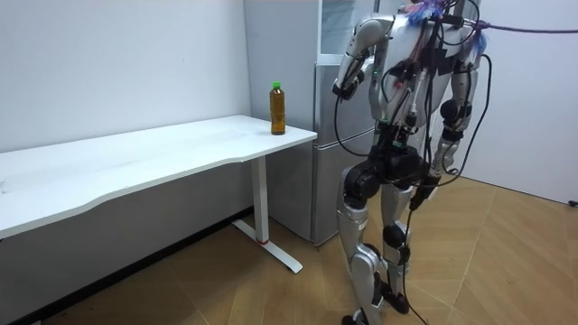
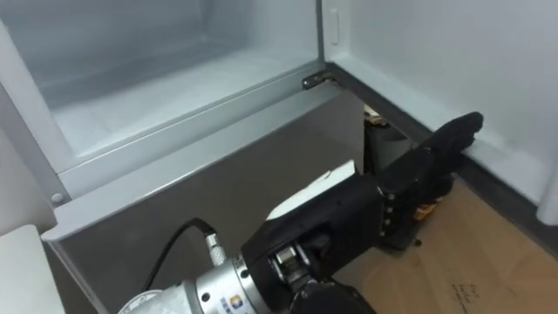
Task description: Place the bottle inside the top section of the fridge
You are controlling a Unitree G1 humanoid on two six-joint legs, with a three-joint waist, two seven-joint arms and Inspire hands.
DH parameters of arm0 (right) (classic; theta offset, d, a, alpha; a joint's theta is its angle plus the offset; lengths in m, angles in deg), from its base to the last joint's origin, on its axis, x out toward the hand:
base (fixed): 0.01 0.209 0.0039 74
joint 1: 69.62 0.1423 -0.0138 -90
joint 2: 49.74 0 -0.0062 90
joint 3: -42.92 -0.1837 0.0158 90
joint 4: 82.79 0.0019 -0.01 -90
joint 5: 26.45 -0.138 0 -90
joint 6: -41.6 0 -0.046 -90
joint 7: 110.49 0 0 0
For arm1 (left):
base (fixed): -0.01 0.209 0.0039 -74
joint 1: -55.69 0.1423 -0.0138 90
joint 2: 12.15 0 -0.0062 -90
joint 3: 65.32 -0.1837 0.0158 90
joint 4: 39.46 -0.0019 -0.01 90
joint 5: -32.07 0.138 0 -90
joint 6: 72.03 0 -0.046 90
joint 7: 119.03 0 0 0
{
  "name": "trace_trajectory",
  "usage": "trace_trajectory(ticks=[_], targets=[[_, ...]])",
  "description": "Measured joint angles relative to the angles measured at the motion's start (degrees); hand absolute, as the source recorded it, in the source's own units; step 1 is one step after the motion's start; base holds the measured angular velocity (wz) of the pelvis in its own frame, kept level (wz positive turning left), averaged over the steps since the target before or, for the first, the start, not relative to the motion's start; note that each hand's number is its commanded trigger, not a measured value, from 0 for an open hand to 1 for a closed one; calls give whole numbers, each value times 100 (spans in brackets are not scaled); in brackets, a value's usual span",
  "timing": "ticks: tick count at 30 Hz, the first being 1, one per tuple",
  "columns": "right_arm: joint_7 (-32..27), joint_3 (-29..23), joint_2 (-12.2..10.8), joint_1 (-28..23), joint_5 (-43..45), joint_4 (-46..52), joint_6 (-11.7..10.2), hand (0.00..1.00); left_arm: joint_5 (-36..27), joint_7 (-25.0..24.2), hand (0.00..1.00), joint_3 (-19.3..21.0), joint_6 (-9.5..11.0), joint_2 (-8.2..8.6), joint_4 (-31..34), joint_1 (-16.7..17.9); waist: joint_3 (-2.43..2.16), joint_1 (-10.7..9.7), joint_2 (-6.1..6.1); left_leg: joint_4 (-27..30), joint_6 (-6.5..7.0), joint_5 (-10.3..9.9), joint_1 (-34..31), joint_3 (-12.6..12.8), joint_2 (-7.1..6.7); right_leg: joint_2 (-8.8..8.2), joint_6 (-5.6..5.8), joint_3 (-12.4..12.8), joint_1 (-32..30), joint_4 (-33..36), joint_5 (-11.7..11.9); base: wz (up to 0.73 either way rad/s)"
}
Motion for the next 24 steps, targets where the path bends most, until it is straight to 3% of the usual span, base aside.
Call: trace_trajectory(ticks=[5,11,15,18,24], targets=[[-12,0,8,-25,-110,-56,-4,0,-45,-16,0,2,11,-4,1,-21,2,57,-2,-11,0,0,-24,-84,-10,-30,3,-105,8,1,3,12],[-10,-5,10,-26,-123,-102,-12,0,-41,-6,0,93,34,-7,5,-21,32,125,-47,-15,-6,6,-177,-507,-29,-114,8,-523,18,2,2,35],[-9,-14,-4,-34,-63,-100,-5,0,19,7,0,271,34,-10,18,-17,95,439,-149,-18,-29,23,-267,-829,-50,-144,10,-747,44,2,-3,35],[-9,-15,14,-28,65,-108,1,0,25,136,0,417,38,-50,46,45,80,622,-180,0,-9,66,-365,-1081,-102,-229,22,-1022,58,-38,-11,42],[14,12,-59,10,109,-127,-7,0,338,349,0,711,43,-300,449,639,24,1068,-188,32,-10,73,-442,-1299,-109,-275,23,-1338,169,-82,-11,25]])
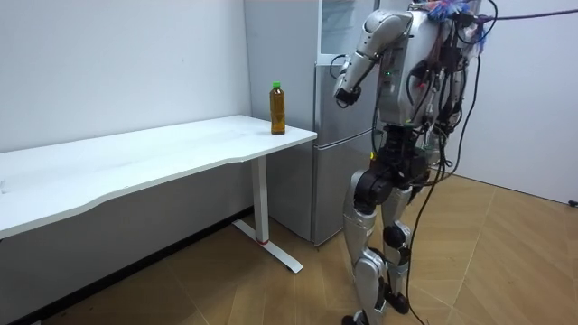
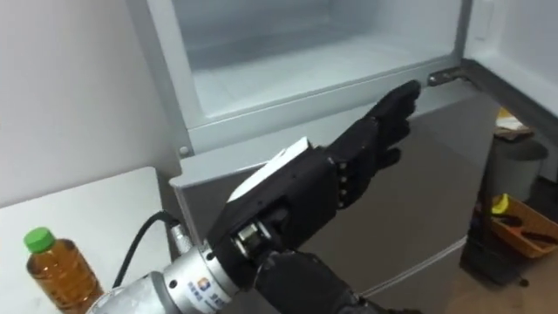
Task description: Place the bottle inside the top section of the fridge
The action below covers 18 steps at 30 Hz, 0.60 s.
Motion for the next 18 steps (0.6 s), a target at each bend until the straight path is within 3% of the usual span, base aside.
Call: trace_trajectory(ticks=[3,5,7,8,12,13,17,18], targets=[[38,105,-49,72,62,-147,-8,0,318,110,0,247,2,-82,221,213,-31,156,-3,-1,-4,3,12,-170,-5,-11,1,-171,92,-19,-1,28],[71,132,-58,133,234,-184,-8,0,432,223,0,370,45,-108,315,329,-20,200,-41,-6,-4,3,58,-289,-19,-18,12,-230,183,-26,-8,22],[86,252,-75,100,289,-181,-57,0,823,263,0,512,118,-149,408,441,-56,445,-81,5,-3,3,99,-300,-21,-31,21,-296,253,-36,-13,3],[96,251,-82,96,334,-181,-59,0,897,269,0,583,145,-162,416,463,-68,460,-72,5,-3,3,97,-316,-25,-36,21,-339,269,-40,-13,21],[114,225,-81,63,466,-184,-70,0,1061,444,0,1140,222,-365,521,725,-106,680,-37,5,20,41,84,-456,-96,-81,35,-436,374,-133,-28,19],[113,225,-88,13,470,-187,-79,0,1079,506,0,1283,267,-422,551,802,-95,746,-57,7,26,56,97,-502,-115,-104,42,-478,408,-125,-44,19],[112,198,-86,-91,486,-245,-225,0,1080,754,0,1938,463,-455,814,1017,-100,955,-77,42,44,72,99,-613,-165,-149,62,-510,449,-102,-104,16],[128,179,-82,-118,469,-310,-275,0,1078,878,0,2196,619,-457,970,1078,-101,1032,-76,41,50,76,99,-657,-177,-160,70,-549,464,-103,-109,13]])
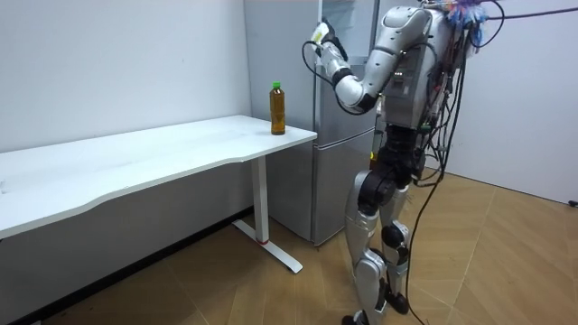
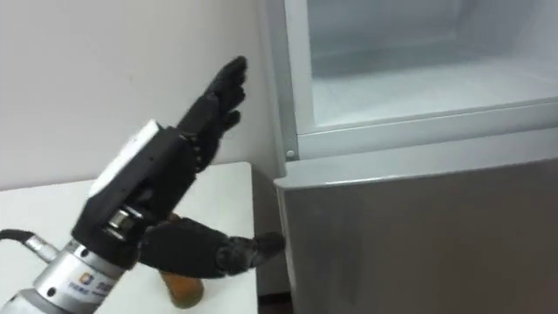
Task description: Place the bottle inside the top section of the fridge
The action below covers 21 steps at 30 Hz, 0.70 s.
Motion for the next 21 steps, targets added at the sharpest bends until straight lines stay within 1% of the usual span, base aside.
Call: trace_trajectory(ticks=[1,2,3,4,5,6,7,8,10,11,12,13,14,15,16,17,18,19,20,21], targets=[[3,-40,1,-50,-19,-25,-41,0,-12,148,0,273,200,-4,152,89,-2,70,2,0,0,0,9,-45,-5,-2,1,-31,27,-15,-1,16],[6,-79,-1,-85,-26,-22,-67,0,-14,242,0,426,317,-5,215,153,-2,97,1,1,0,0,14,-52,-9,-5,3,-75,48,-23,-2,14],[13,-163,-6,-162,-21,-13,-117,0,-23,425,0,673,525,4,245,235,0,172,-5,1,0,0,50,-54,-12,-10,8,-96,78,-25,-6,11],[15,-193,-11,-202,-21,-24,-155,0,9,639,0,886,655,6,246,329,3,277,-18,-4,0,0,86,-59,-15,-14,10,-111,123,-16,-25,8],[18,-197,-13,-211,-20,-37,-170,0,16,737,0,991,704,6,241,392,4,325,-22,-10,0,0,102,-59,-16,-16,9,-111,134,-6,-38,4],[26,-234,-11,-215,14,-54,-177,0,20,921,0,1226,805,8,207,575,3,359,-29,-10,0,0,108,-62,-16,-18,9,-100,147,-2,-53,5],[43,-332,-13,-254,22,-42,-198,0,57,1105,0,1475,830,21,202,836,2,369,-32,-9,0,0,123,-64,-18,-19,11,-117,157,-11,-63,5],[48,-375,-14,-260,21,-25,-212,0,117,1194,0,1572,831,30,201,977,4,370,-35,-9,-1,0,132,-66,-18,-19,11,-145,159,-17,-64,8],[56,-531,-76,-383,20,22,-225,0,133,1453,0,1921,831,41,186,1547,2,372,-96,0,-2,-1,133,-95,-22,-23,10,-167,169,-10,-103,10],[57,-564,-95,-423,19,51,-223,0,107,1509,0,2004,832,42,159,1654,1,379,-113,0,-2,-1,134,-106,-22,-23,8,-166,173,-5,-110,7],[56,-648,-122,-539,12,204,-220,0,105,1646,0,2132,837,61,68,1857,-7,405,-125,-1,-2,-1,140,-124,-24,-25,3,-205,187,-3,-119,8],[55,-661,-124,-632,-3,314,-235,0,106,1783,0,2204,843,93,-107,2009,-1,433,-148,-4,-3,-1,157,-143,-29,-30,5,-232,213,-4,-122,5],[53,-668,-124,-665,-23,337,-238,0,106,1857,0,2234,842,128,-210,2058,-4,464,-155,-8,-3,-1,159,-144,-30,-32,6,-236,215,-7,-122,5],[54,-707,-128,-729,-31,340,-250,0,102,1967,0,2315,841,232,-400,2131,-22,500,-133,-11,-3,-1,157,-151,-33,-33,6,-243,222,-14,-122,5],[58,-774,-141,-756,-25,349,-256,0,77,2089,0,2433,842,327,-546,2215,-29,515,-128,-28,-3,-1,159,-181,-37,-34,6,-243,223,-13,-122,4],[58,-803,-143,-779,-25,362,-262,0,16,2164,0,2475,863,343,-626,2290,-24,526,-147,-45,-5,0,173,-179,-37,-35,6,-242,223,-12,-122,0],[57,-893,-142,-825,19,391,-270,0,-76,2315,0,2539,952,350,-884,2446,-24,547,-146,-51,-5,0,191,-179,-40,-36,6,-242,231,-9,-122,0],[54,-972,-140,-864,27,392,-288,0,-121,2427,0,2609,972,405,-1156,2581,-15,562,-165,-49,-5,0,191,-181,-47,-45,11,-257,237,-13,-125,0],[56,-1008,-142,-880,27,395,-288,0,-142,2482,0,2640,972,452,-1274,2656,-33,564,-132,-49,-5,0,188,-184,-48,-45,14,-260,237,-13,-127,0],[62,-1103,-147,-912,32,397,-287,0,-258,2586,0,2664,972,557,-1466,2793,-27,575,-157,-49,-5,0,186,-187,-54,-52,21,-258,234,-9,-134,0]])
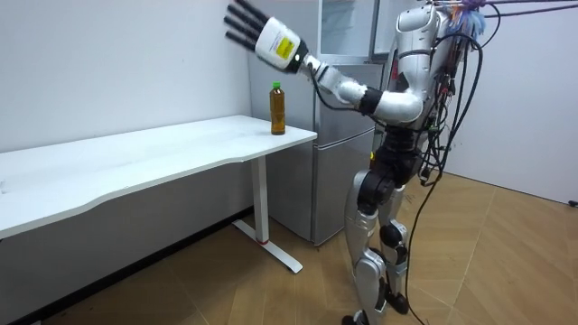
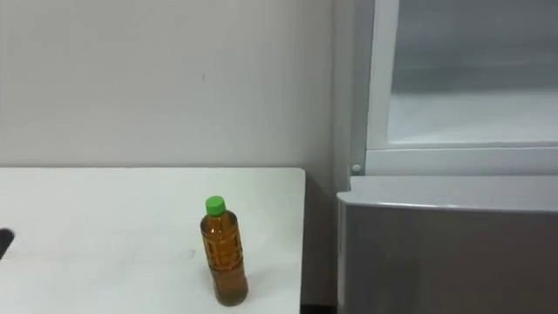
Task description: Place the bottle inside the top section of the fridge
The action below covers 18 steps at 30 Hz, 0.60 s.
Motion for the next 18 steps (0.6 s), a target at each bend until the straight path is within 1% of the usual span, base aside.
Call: trace_trajectory(ticks=[1,2,3,4,5,6,7,8,9,10,11,12,13,14,16,17,18], targets=[[-6,-28,5,-45,1,33,1,0,-107,79,0,-4,4,55,-240,86,-17,64,9,0,0,0,6,-3,-7,-5,7,20,1,9,-11,0],[-6,-38,10,-53,-3,49,1,0,-169,115,0,-5,6,54,-395,130,-18,79,-7,0,0,0,11,-4,-8,-5,7,22,7,5,-11,0],[-6,-66,16,-102,9,46,6,0,-336,186,0,-30,47,49,-769,214,-11,81,-11,-1,0,0,30,-36,-13,-5,8,14,40,-9,-11,4],[-4,-146,19,-121,57,53,9,0,-467,203,0,-76,108,49,-1312,277,4,74,-23,-8,1,0,69,-45,-20,-11,14,12,70,-5,-15,4],[-3,-178,18,-134,77,63,9,0,-559,206,0,-113,102,50,-1573,316,-2,71,-7,-9,1,0,81,-47,-23,-14,16,17,81,-6,-16,0],[0,-214,13,-156,80,75,11,0,-696,221,0,-203,97,51,-2090,390,-8,72,-17,-9,1,-1,102,-45,-27,-20,22,19,101,-1,-21,0],[1,-252,10,-174,121,88,21,0,-813,197,0,-280,96,52,-2622,393,3,69,-4,-7,1,-1,102,-39,-29,-23,26,14,118,-1,-34,3],[5,-295,9,-171,169,119,43,0,-854,187,0,-304,95,55,-2889,395,1,71,-15,-12,1,-2,101,-40,-29,-24,28,14,126,1,-39,5],[10,-394,9,-208,248,247,92,0,-902,168,0,-362,95,58,-3395,410,2,75,-20,-20,2,-5,104,-38,-30,-27,28,21,119,4,-61,0],[41,-462,14,-212,305,274,85,0,-922,163,0,-471,92,58,-3880,427,-1,59,-34,-20,4,-14,105,-38,-29,-30,28,18,105,23,-72,0],[42,-459,18,-215,307,274,85,0,-925,153,0,-521,89,60,-4090,434,0,64,-44,-21,3,-16,104,-37,-28,-28,28,12,105,23,-72,0],[43,-444,17,-229,296,283,86,0,-932,115,0,-673,87,55,-4420,467,-9,65,-44,-19,2,-21,102,-37,-24,-25,27,-7,112,18,-70,3],[44,-442,22,-230,295,278,86,0,-933,58,0,-834,93,54,-4848,468,-2,65,-70,-19,5,-26,98,-37,-25,-25,28,-18,119,12,-66,0],[48,-440,25,-229,295,278,86,0,-933,24,0,-910,89,56,-5058,471,-2,62,-69,-18,8,-32,100,-36,-25,-25,29,-22,121,12,-65,0],[58,-438,23,-271,288,247,85,0,-924,-63,0,-1175,73,56,-5733,479,2,25,-79,-18,10,-42,110,-30,-27,-30,34,-17,141,11,-62,0],[55,-438,23,-271,281,246,85,0,-925,-67,0,-1229,73,56,-5883,479,1,16,-78,-20,11,-42,114,-30,-29,-30,35,-11,141,15,-62,0],[51,-437,21,-269,266,246,79,0,-924,-68,0,-1335,76,54,-6199,465,-2,-15,-72,-22,12,-42,115,-31,-31,-31,36,-3,136,13,-63,0]])
